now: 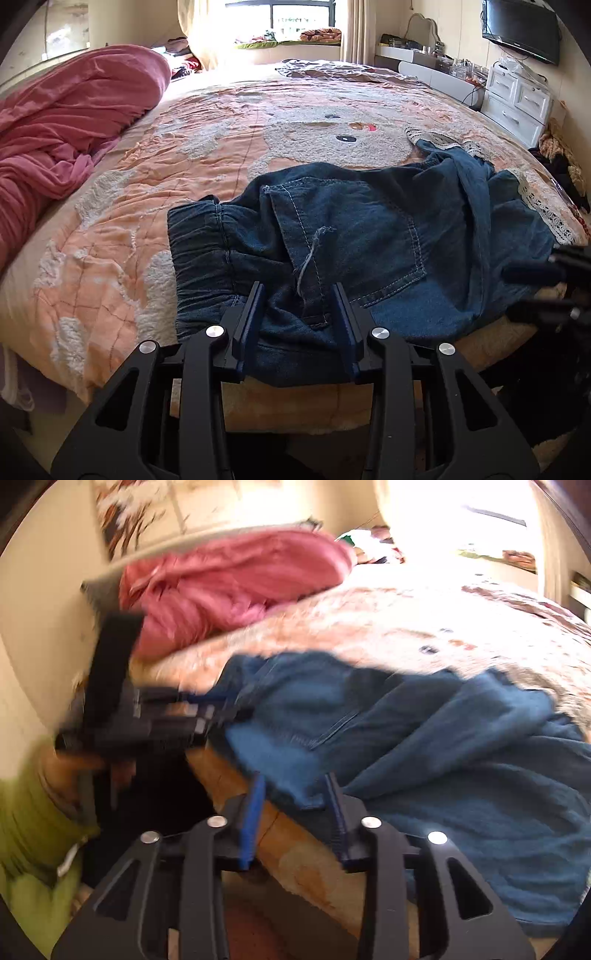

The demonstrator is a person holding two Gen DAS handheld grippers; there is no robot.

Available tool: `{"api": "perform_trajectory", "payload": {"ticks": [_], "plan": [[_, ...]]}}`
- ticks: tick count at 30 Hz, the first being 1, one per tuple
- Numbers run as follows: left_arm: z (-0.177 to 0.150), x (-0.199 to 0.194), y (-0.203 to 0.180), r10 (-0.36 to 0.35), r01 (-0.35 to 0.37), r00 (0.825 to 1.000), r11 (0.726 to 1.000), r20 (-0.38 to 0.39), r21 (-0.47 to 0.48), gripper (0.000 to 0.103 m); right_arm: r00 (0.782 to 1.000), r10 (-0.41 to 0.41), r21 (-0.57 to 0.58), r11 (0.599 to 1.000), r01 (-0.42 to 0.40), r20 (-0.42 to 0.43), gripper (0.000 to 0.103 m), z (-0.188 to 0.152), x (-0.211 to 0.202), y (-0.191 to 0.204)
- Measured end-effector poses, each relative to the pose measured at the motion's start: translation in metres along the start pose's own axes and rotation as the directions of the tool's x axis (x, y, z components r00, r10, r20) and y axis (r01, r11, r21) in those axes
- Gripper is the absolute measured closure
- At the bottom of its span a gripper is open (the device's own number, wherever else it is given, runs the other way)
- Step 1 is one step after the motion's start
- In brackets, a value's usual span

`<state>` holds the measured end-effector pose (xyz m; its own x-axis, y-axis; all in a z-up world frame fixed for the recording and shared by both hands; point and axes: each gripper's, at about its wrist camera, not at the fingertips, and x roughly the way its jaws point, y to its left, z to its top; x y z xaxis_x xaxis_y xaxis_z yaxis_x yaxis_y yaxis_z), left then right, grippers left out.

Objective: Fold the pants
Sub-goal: 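Lift the waistband with both grippers and fold the pants over onto themselves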

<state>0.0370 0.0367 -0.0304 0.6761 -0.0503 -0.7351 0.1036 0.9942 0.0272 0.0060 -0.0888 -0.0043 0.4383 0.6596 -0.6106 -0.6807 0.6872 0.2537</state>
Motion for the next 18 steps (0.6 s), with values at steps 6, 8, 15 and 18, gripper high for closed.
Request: {"api": "perform_trajectory", "payload": {"ticks": [6,8,15,18], "plan": [[-0.002,0.003,-0.002,0.003,-0.003,1.0,1.0,-0.001,0.016,0.073,0.998,-0.061,0.007,0.998,0.061,0.022,0.062,0.023,0.008,-0.01],[-0.001,0.003,-0.002,0.006,-0.006,1.0,1.0,0.002,0.02,0.073,0.997,-0.08,0.014,0.997,0.08,-0.016,0.062,0.026,0.025,-0.014],[-0.001,0.005,-0.002,-0.007,0.007,1.0,1.0,0.026,0.014,0.073,0.985,-0.138,0.031,0.989,0.142,-0.108,0.06,0.013,0.063,-0.022],[0.001,-0.006,-0.003,-0.024,0.023,0.998,1.0,0.057,0.003,0.069,0.996,-0.078,0.088,0.993,0.081,-0.035,0.057,0.015,0.037,-0.028]]}}
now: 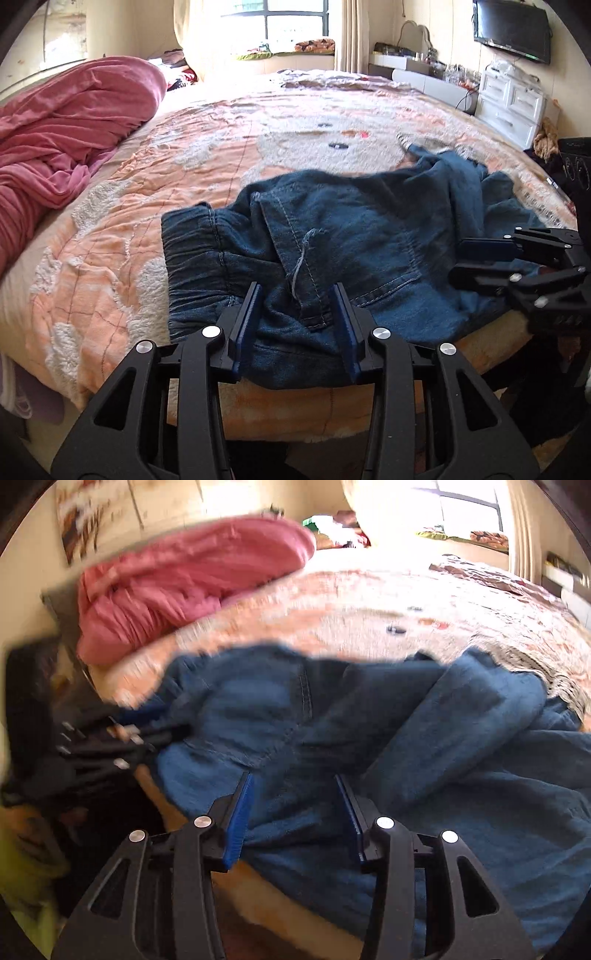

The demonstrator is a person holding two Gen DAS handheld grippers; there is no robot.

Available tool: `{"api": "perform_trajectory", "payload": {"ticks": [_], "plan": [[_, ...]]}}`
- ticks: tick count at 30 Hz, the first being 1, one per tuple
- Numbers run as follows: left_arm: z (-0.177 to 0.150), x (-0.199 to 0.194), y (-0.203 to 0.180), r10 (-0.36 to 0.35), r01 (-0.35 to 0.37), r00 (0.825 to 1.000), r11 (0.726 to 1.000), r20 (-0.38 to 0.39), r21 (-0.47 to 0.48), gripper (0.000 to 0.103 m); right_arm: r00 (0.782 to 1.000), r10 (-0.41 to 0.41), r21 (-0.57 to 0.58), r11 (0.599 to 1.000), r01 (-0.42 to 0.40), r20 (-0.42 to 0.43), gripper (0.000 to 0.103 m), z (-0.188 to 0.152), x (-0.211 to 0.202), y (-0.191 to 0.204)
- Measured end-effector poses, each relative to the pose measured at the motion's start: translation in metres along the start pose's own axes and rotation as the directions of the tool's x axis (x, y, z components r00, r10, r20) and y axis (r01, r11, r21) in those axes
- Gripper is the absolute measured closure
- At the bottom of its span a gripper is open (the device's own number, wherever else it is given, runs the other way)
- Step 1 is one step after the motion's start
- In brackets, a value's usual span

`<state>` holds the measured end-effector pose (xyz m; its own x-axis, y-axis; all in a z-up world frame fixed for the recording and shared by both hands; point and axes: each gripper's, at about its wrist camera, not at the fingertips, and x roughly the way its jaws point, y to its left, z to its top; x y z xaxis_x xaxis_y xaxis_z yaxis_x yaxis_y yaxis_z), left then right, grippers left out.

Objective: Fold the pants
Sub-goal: 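Lift the waistband with both grippers and fold the pants over onto themselves, then open both grippers and release the folded pants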

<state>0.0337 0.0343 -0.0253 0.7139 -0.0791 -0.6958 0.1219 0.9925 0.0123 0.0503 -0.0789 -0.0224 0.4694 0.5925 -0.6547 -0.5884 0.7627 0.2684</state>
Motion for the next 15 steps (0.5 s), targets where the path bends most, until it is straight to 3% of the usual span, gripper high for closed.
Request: {"api": "perform_trajectory", "payload": {"ticks": [2,5,11,15], "plan": [[0.004,-0.013,0.0,-0.024,0.025,0.999,0.999,0.024,-0.022,0.064,0.998,-0.022,0.009,1.0,0.021,0.065,0.049,0.002,-0.025,-0.007],[0.012,-0.031,-0.005,-0.035,0.036,0.998,0.999,0.059,-0.015,0.061,0.991,-0.082,0.03,0.996,0.079,0.108,0.047,0.004,-0.048,-0.02],[0.029,-0.059,-0.028,-0.075,0.071,0.988,0.997,0.133,0.036,0.052,0.975,-0.186,0.128,0.977,0.171,0.123,0.038,-0.003,-0.071,-0.058],[0.038,-0.054,-0.049,-0.163,0.158,0.981,0.986,0.107,0.061,0.05,0.964,-0.23,0.177,0.963,0.205,0.131,0.033,-0.008,-0.081,-0.076]]}}
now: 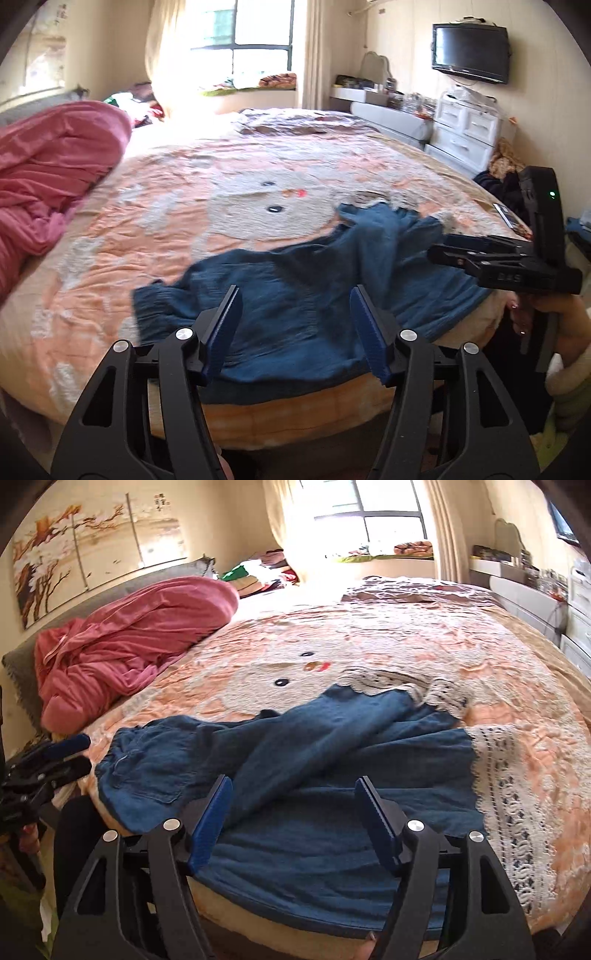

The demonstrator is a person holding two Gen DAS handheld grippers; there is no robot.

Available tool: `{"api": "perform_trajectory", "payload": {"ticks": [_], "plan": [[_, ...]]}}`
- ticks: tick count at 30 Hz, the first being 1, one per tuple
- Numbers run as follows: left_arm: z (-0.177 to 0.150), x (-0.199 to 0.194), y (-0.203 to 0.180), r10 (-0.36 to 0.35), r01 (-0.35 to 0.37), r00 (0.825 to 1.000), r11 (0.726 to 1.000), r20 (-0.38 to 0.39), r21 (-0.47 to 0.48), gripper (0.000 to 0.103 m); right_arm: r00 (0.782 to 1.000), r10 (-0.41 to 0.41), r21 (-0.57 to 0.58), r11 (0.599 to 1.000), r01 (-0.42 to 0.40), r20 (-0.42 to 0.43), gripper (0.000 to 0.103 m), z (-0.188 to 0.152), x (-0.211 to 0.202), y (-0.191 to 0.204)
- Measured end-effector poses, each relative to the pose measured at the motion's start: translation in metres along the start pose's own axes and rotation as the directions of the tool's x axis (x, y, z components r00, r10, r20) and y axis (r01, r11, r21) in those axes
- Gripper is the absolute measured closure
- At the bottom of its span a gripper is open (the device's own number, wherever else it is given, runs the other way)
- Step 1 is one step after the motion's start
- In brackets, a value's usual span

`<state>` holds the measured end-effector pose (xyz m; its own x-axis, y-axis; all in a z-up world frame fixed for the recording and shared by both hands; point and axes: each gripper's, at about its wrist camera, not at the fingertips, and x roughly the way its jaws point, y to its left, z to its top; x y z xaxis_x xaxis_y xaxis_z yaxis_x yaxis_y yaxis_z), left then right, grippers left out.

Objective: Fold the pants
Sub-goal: 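Open both grippers and release the folded pants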

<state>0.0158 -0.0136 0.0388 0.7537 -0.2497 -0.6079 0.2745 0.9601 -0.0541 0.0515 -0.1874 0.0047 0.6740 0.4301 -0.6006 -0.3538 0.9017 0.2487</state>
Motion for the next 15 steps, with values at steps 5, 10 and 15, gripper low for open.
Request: {"api": "perform_trajectory", "payload": {"ticks": [5,10,15], "plan": [[0.005,0.031,-0.026,-0.092,0.093,0.994,0.995,-0.06,0.022,0.05,0.999,-0.03,0.045,0.999,0.029,0.024,0.022,0.008,-0.011,-0.02],[0.011,0.075,-0.045,-0.161,0.165,0.979,0.986,-0.129,0.024,0.05,0.997,-0.079,0.067,0.995,0.078,0.01,0.014,0.034,-0.004,-0.037],[0.015,0.116,-0.056,-0.209,0.214,0.957,0.977,-0.2,0.007,0.05,0.992,-0.129,0.076,0.989,0.129,-0.016,0.013,0.066,0.019,-0.058]]}}
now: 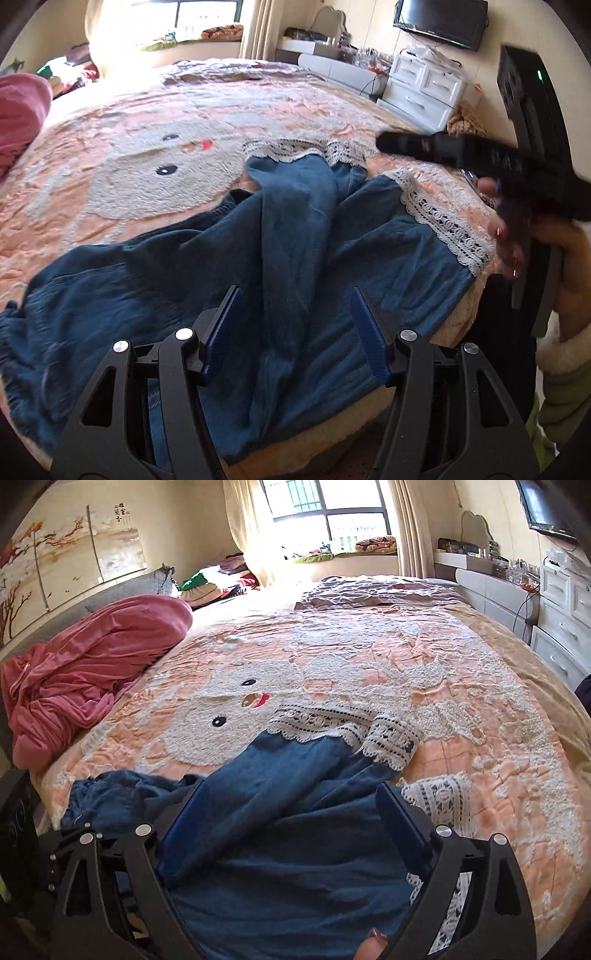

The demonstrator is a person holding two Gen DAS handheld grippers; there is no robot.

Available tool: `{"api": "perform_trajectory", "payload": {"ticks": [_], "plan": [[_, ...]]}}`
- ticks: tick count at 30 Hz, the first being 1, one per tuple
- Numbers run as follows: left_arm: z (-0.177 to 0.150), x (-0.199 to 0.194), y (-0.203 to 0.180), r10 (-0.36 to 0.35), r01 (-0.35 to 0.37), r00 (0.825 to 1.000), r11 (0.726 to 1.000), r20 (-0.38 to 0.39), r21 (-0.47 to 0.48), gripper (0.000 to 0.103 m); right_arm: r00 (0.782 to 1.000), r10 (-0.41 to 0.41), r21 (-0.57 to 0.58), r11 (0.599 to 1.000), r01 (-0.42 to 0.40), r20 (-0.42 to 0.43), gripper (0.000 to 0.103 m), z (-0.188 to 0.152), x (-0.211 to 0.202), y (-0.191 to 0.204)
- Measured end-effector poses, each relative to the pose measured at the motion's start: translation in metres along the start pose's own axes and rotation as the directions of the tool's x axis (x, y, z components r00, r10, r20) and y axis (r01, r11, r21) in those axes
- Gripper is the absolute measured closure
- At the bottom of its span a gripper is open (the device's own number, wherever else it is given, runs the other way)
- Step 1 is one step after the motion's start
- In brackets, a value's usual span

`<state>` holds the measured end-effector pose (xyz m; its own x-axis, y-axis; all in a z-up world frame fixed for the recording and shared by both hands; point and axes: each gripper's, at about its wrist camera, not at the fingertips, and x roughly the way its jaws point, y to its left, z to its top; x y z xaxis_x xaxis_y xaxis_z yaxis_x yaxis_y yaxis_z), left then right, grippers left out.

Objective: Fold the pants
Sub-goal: 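Open both grippers and release the folded pants, then pin the denim with the left gripper while the right gripper grasps the lace hem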

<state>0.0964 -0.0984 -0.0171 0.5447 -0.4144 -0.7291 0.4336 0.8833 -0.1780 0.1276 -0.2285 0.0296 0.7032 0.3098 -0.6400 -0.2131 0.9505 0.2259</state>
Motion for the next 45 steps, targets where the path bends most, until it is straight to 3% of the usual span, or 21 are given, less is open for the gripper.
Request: {"api": "perform_trajectory", "payload": {"ticks": [2,6,11,15,22,27,29,31,32,33,35,36,40,45], "plan": [[0.004,0.015,0.002,-0.016,0.016,1.0,1.0,-0.007,-0.006,0.051,1.0,-0.004,0.008,1.0,0.004,-0.02,0.013,0.013,0.013,-0.006],[0.006,0.033,0.012,-0.045,0.044,0.999,0.997,-0.007,-0.065,0.063,0.998,0.001,0.032,0.999,0.001,-0.055,0.013,0.035,0.035,-0.015],[0.006,0.039,0.012,-0.099,0.1,0.995,0.994,0.017,-0.047,0.077,0.991,-0.041,0.024,0.999,0.044,-0.125,0.013,0.053,0.071,-0.021],[0.005,0.039,0.011,-0.149,0.15,0.989,0.988,0.019,-0.041,0.083,0.983,-0.073,-0.008,0.997,0.073,-0.171,0.013,0.062,0.097,-0.018],[0.008,0.036,0.018,-0.208,0.21,0.977,0.974,0.035,-0.078,0.083,0.968,-0.092,-0.071,0.995,0.077,-0.232,0.013,0.068,0.131,0.006],[0.006,0.037,0.02,-0.215,0.218,0.976,0.972,0.041,-0.093,0.083,0.96,-0.089,-0.164,0.985,0.046,-0.267,0.013,0.07,0.159,0.046],[0.005,0.036,0.019,-0.21,0.213,0.977,0.973,0.044,-0.085,0.083,0.951,-0.137,-0.214,0.974,0.078,-0.276,0.013,0.071,0.173,0.059],[0.005,0.037,0.019,-0.2,0.204,0.978,0.976,0.049,-0.076,0.083,0.939,-0.199,-0.242,0.961,0.131,-0.282,0.017,0.071,0.187,0.064],[0.006,0.037,0.019,-0.195,0.199,0.979,0.977,0.05,-0.072,0.083,0.932,-0.224,-0.255,0.955,0.151,-0.284,0.028,0.071,0.193,0.063],[0.005,0.037,0.019,-0.196,0.199,0.979,0.977,0.053,-0.071,0.083,0.925,-0.248,-0.272,0.947,0.169,-0.289,0.056,0.071,0.199,0.06],[0.005,0.037,0.02,-0.194,0.198,0.979,0.978,0.055,-0.073,0.083,0.921,-0.244,-0.273,0.948,0.161,-0.304,0.081,0.069,0.205,0.049],[0.006,0.037,0.021,-0.191,0.195,0.98,0.978,0.056,-0.074,0.083,0.926,-0.217,-0.246,0.959,0.143,-0.307,0.089,0.068,0.203,0.042],[0.006,0.034,0.026,-0.2,0.205,0.978,0.974,0.061,-0.096,0.083,0.969,-0.094,-0.119,0.991,0.068,-0.229,0.092,0.07,0.168,0.02],[0.006,0.032,0.023,-0.175,0.18,0.982,0.982,0.072,-0.064,0.076,0.995,-0.004,0.028,1.0,0.007,-0.101,0.094,0.07,0.102,-0.01]]}}
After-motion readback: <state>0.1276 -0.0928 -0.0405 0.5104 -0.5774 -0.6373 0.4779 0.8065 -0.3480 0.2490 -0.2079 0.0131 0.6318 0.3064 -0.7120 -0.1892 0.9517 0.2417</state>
